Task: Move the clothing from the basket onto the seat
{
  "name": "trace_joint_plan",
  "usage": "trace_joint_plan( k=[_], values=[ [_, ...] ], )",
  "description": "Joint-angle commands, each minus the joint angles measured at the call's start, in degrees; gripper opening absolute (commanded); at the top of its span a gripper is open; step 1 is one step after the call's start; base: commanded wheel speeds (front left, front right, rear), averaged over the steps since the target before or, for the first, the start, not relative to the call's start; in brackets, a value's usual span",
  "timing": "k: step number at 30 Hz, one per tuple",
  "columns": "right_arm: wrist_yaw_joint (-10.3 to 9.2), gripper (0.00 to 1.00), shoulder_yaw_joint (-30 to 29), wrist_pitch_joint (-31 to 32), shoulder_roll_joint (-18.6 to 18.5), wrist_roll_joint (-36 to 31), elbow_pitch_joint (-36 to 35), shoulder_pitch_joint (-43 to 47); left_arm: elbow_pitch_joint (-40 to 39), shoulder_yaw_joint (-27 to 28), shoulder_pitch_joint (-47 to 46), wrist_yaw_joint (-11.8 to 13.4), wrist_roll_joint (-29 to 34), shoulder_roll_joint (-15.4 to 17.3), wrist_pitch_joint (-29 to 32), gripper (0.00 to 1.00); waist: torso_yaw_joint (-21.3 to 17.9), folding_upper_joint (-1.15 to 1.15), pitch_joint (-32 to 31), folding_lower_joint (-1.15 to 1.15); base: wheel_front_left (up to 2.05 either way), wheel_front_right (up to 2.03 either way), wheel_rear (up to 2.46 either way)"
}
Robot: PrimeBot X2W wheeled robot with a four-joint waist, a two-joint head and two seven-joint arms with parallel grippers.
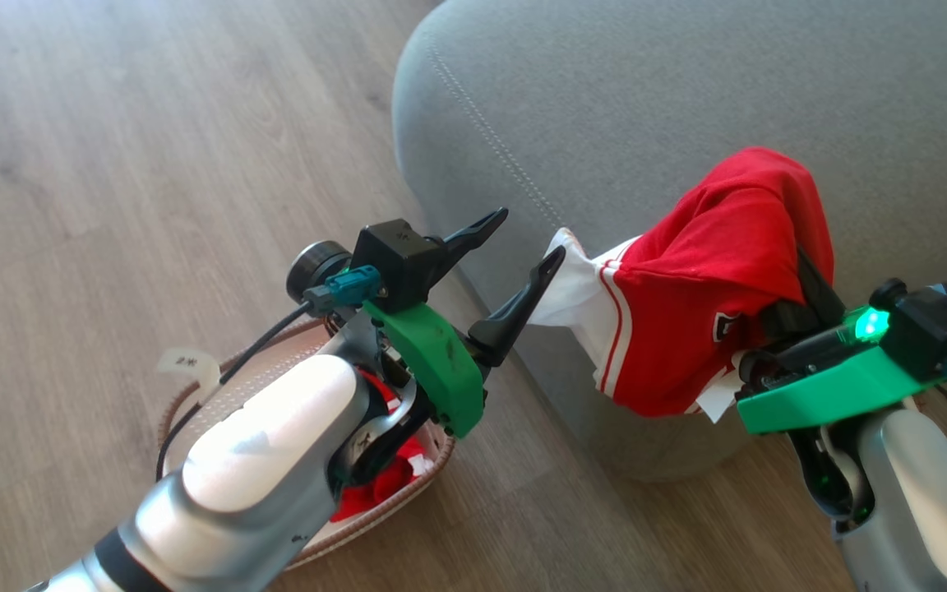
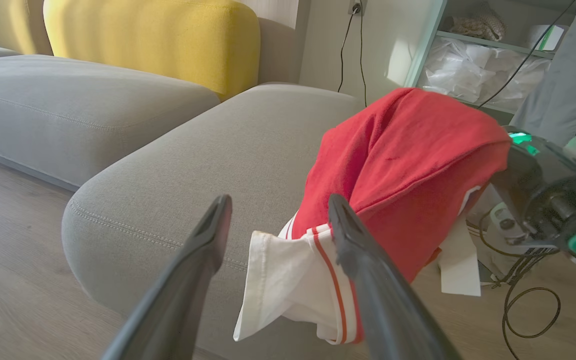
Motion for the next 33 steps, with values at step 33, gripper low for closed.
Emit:
trace_joint_plan(
  k=[33],
  values=[
    [0.41, 0.00, -11.03, 3.58, -12.53, 3.27, 4.38, -22.25, -6.42, -0.21, -11.60, -1.32, 4.03, 2.06, 3.70, 1.00, 5.05, 0.00, 15.30, 0.00, 0.00, 0.00, 0.00]
  ],
)
